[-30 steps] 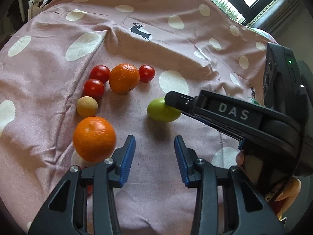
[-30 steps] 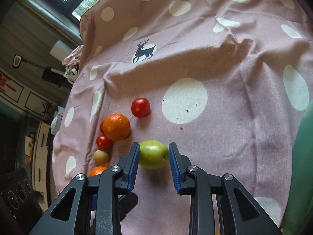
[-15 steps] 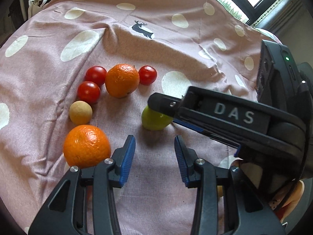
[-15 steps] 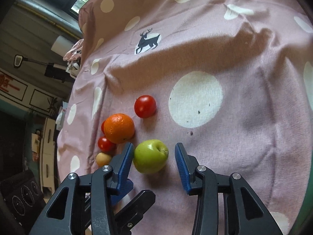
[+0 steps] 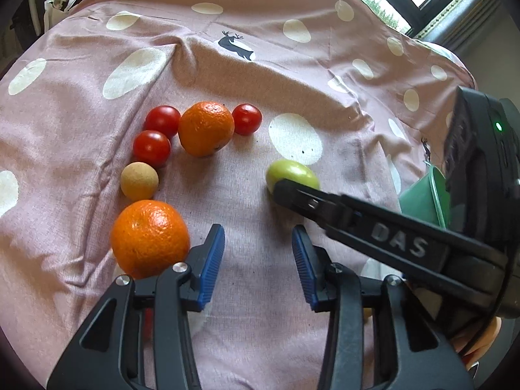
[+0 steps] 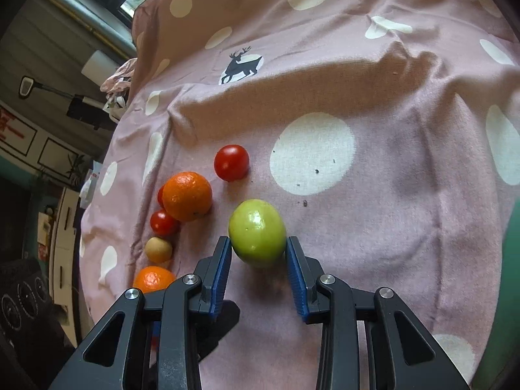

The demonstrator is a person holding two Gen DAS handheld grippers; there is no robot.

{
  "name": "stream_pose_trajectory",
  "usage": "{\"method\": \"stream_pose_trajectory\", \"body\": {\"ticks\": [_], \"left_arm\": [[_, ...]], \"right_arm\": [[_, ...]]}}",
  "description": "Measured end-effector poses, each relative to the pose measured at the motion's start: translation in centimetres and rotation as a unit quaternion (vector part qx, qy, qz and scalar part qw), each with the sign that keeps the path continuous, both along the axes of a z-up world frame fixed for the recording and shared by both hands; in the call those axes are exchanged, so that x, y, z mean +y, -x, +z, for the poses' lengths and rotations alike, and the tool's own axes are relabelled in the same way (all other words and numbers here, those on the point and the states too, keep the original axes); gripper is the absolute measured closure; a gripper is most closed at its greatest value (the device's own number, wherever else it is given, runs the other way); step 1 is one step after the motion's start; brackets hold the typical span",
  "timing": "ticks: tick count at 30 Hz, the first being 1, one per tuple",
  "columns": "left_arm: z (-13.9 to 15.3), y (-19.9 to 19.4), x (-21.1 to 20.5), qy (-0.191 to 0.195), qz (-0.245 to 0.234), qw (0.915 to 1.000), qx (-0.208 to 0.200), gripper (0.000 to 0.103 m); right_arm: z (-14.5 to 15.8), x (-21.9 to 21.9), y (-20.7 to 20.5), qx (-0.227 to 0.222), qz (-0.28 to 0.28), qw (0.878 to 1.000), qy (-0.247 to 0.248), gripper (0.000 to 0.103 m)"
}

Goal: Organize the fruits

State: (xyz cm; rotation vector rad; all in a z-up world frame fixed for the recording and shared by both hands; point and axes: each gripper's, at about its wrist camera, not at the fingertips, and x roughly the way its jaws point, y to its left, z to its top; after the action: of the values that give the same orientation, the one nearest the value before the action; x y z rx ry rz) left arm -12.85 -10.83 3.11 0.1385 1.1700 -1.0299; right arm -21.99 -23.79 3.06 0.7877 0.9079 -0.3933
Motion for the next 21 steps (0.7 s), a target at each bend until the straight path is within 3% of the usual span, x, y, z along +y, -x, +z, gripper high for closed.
{"method": "stream_pose_trajectory", "body": {"ticks": [6, 7, 8, 10, 13, 17, 19, 21], "left_arm": [[0.8, -0.2, 1.1, 0.002, -0.017, 0.9998, 0.004, 0.054], [0.9, -0.4, 1.3, 0.004, -0.016, 0.9998, 0.007, 0.054], [0.8, -0.6, 1.5, 0.005, -0.015, 0.9998, 0.011, 0.053], [0.9, -1.0, 1.9, 0.013, -0.007, 0.9997, 0.019, 0.053], [1.4, -1.2, 1.8, 0.022, 0.014, 0.9996, 0.013, 0.053], [1.8, -1.9, 0.7, 0.052, 0.032, 0.9979, 0.021, 0.053], [1.5, -2.4, 0.1, 0.049, 0.038, 0.9977, 0.029, 0.055], [1.0, -2.3, -0.2, 0.042, 0.028, 0.9980, 0.040, 0.058]], "right_arm": [[1.4, 0.9, 3.9, -0.015, -0.009, 1.000, 0.010, 0.071], [1.6, 1.1, 4.4, -0.020, -0.007, 1.000, 0.011, 0.083], [1.7, 1.2, 4.9, -0.025, -0.005, 1.000, 0.007, 0.088], [1.4, 1.3, 5.5, -0.020, -0.011, 1.000, 0.004, 0.088], [1.6, 1.0, 5.5, 0.019, -0.043, 0.998, 0.045, 0.088], [3.2, -1.0, 4.8, -0.026, -0.073, 0.996, 0.037, 0.085], [3.4, -1.8, 3.4, -0.044, -0.080, 0.995, 0.038, 0.085], [2.2, -1.6, 1.9, -0.032, -0.059, 0.998, 0.008, 0.085]]}}
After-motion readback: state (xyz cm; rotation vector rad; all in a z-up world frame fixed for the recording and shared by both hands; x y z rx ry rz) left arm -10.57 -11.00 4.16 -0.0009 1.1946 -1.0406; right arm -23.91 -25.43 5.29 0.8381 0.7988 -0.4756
